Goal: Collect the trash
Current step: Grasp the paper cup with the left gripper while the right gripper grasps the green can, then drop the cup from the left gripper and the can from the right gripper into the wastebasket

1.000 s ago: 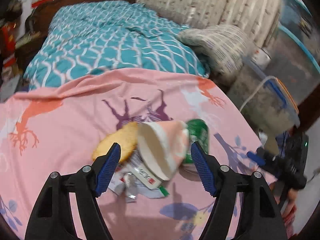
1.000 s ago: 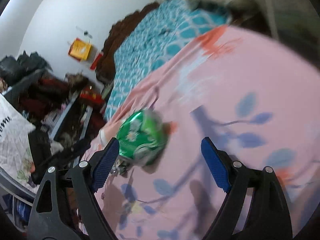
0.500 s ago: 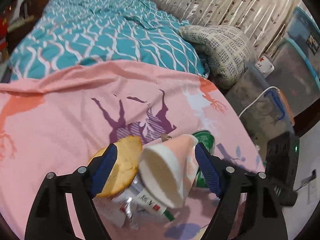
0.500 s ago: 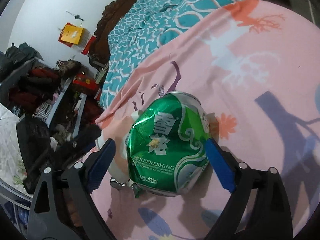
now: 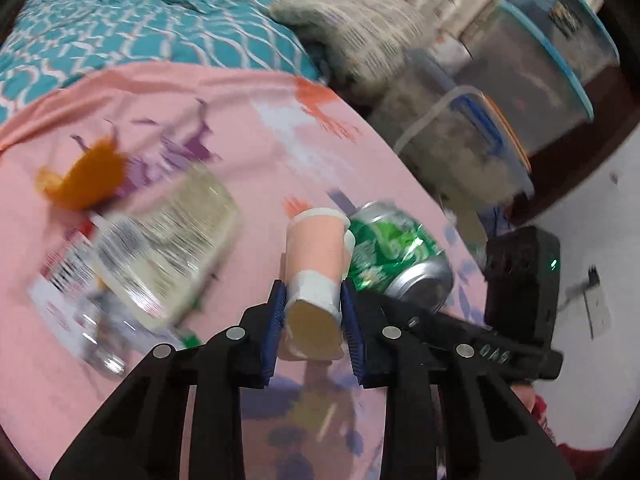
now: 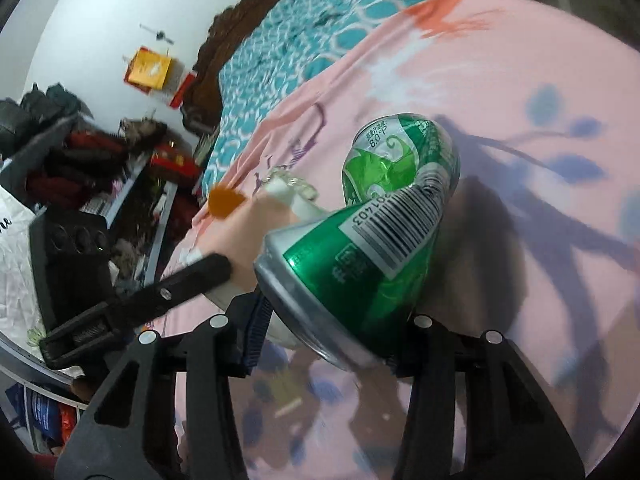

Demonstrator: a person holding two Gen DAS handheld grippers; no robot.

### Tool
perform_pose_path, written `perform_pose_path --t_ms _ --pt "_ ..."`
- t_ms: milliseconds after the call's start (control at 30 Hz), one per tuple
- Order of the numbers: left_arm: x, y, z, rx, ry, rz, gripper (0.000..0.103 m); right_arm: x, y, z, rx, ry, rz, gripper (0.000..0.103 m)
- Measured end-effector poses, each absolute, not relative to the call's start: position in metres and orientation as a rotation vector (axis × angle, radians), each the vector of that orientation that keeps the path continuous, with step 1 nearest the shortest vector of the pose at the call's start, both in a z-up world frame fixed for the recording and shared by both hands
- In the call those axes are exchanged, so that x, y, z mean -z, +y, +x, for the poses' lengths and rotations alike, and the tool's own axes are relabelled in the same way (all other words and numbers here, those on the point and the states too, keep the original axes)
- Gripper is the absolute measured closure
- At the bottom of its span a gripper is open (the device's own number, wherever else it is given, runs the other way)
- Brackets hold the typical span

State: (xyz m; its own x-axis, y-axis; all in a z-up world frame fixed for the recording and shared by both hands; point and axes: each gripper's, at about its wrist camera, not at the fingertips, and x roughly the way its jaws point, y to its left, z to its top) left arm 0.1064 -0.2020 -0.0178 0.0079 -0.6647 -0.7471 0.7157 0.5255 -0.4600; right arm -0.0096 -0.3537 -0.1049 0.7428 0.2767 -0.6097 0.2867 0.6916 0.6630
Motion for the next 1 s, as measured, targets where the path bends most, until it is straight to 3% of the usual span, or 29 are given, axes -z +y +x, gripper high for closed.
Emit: perform_pose_path --t_ms 200,300,567,700,867,933,1000 --pt "0.021 -0.215 0.077 1.133 1.154 0.079 0.076 0.099 -0.360 -0.064 0.039 0.720 0.823 0.052" --pt "0.021 -0.221 0.066 1.121 1.136 0.107 0.069 0.097 -0.364 -0.083 0.078 0.718 0.815 0.029" --pt "0.030 -0.240 0.054 1.121 1.175 0.154 0.058 0.100 -0.385 -0.127 0.061 0.641 0.918 0.020" --pt "0.039 -0.249 0.049 1.112 1.195 0.178 0.060 0.100 -0.396 -0.141 0.060 0.603 0.958 0.020" --pt "0.044 -0.253 0.048 1.100 1.204 0.189 0.071 0.102 -0.411 -0.145 0.040 0.587 1.001 0.025" --pt "0.043 -0.254 0.048 1.098 1.202 0.192 0.075 0.104 -0.417 -0.143 0.028 0.596 1.030 0.049" --pt "0.042 -0.257 0.047 1.097 1.201 0.200 0.078 0.109 -0.420 -0.142 0.001 0.608 1.062 0.049"
